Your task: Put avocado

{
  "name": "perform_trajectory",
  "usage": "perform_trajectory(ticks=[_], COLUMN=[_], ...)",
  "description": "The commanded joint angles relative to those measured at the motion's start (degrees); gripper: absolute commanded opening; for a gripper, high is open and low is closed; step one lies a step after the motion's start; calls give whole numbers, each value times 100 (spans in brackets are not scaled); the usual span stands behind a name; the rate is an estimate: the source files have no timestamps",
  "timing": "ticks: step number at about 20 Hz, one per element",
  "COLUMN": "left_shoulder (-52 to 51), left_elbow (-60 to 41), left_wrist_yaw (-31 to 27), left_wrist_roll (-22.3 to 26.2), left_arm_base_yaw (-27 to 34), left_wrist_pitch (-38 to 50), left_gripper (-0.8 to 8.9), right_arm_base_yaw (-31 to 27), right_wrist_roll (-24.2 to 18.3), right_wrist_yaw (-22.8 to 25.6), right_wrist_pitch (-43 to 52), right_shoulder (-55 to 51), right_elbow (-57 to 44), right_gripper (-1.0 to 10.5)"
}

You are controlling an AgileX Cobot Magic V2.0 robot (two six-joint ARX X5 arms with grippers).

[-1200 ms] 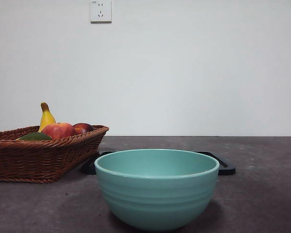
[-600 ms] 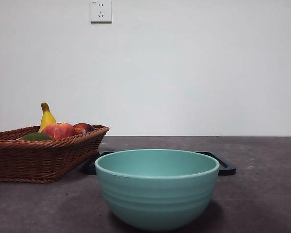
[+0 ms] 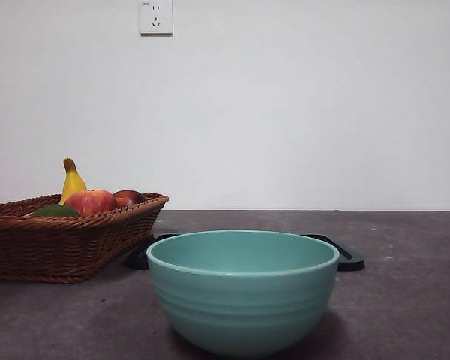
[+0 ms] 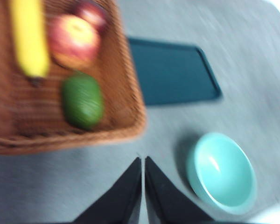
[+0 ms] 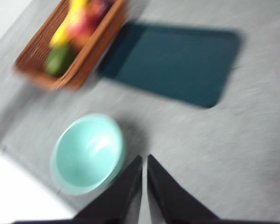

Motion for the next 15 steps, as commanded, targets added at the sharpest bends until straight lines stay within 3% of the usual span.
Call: perform_trajectory(ticks=[1,4,9,13,15], left_shoulder=[94,111,111,111,114], left_elbow=[267,323,323,323,323], left_wrist_yaw=[70,275,273,271,271], left_wrist_roll=[168,214,313,310,295], left_arm_base_yaw=[-210,-350,-361,-361,-361], left_wrist_pitch=[-179,-485,-584,-581,-581], left_gripper=[9,9,34,389,415], right_arm_base_yaw=[361,780,922,922,922], right_wrist_roll=[-271,-302,-297,-269,-251], right_wrist_yaw=[-17,-13,-13,-15,-15], right_wrist_pitch=[-155,-273,-275,-278,-278], right_shoulder=[98,127,127,127,127], right_elbow=[181,181,181,181,181], right_gripper=[10,10,26,335,375])
